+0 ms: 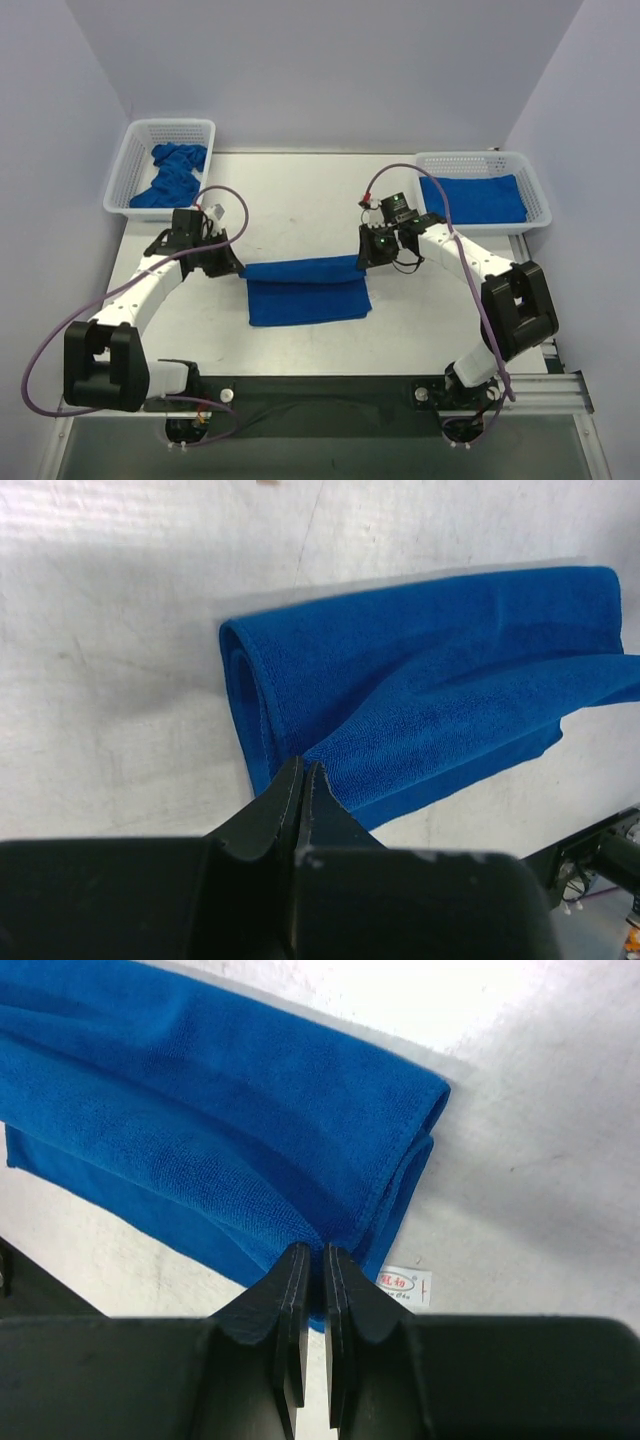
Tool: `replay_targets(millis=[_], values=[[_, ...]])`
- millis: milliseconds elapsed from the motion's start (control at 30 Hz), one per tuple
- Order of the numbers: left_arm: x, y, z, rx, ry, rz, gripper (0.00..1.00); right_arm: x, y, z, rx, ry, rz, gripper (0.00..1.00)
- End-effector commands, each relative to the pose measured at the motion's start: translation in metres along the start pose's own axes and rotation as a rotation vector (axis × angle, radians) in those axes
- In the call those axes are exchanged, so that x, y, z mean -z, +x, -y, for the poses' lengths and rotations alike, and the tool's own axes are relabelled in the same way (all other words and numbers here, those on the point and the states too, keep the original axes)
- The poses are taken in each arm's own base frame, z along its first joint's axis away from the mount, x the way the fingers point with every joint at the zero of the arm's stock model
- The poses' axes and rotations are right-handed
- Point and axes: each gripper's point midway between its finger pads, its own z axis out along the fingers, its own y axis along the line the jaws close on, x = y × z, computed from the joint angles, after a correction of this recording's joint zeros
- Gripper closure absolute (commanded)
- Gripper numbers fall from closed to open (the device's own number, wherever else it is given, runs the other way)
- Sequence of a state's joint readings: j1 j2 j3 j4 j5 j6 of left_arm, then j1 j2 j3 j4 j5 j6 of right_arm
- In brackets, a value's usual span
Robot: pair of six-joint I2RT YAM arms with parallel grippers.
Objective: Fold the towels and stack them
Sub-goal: Fold the towel
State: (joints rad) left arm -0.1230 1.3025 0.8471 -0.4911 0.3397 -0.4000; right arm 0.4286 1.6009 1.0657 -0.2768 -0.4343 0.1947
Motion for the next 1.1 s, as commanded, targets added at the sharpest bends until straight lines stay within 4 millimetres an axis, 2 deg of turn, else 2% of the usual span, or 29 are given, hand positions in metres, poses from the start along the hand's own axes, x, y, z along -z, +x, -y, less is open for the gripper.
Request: replay_targets(millis=[0,133,333,567,667,733,867,967,1000,1067], values=[[0.006,0.029,0.0,0.037,0.024,-0.071,1.0,0.007,0.016,0.005,-0.027,0.043,-0.021,1.0],[0.004,0.059,-0.008,0.094,0.016,-0.148,1.0,0.008,0.028,0.01,-0.033,0.061,-0.033,1.0],[0.005,0.086,-0.007,0.126,0.032,-0.225,1.0,0.008,0.042,0.012,-0.045,0.067,-0.054,1.0],[-0.008,0.11,-0.02,0.149,-0.024,-0.32,1.0,-0.013,0.06,0.021,-0.075,0.074,-0.125,1.0],[-0.016,0.114,-0.023,0.141,-0.046,-0.348,1.0,-0.023,0.067,0.025,-0.094,0.078,-0.144,1.0],[-0.021,0.113,-0.027,0.141,-0.07,-0.351,1.0,-0.028,0.072,0.028,-0.11,0.082,-0.156,1.0],[-0.032,0.098,-0.027,0.135,-0.083,-0.322,1.0,-0.036,0.072,0.037,-0.144,0.094,-0.155,1.0],[-0.043,0.087,-0.032,0.121,-0.111,-0.322,1.0,-0.042,0.064,0.048,-0.174,0.11,-0.139,1.0],[-0.047,0.072,-0.028,0.105,-0.102,-0.293,1.0,-0.043,0.061,0.051,-0.181,0.116,-0.133,1.0],[-0.057,0.063,-0.03,0.095,-0.116,-0.299,1.0,-0.046,0.057,0.061,-0.218,0.126,-0.124,1.0]])
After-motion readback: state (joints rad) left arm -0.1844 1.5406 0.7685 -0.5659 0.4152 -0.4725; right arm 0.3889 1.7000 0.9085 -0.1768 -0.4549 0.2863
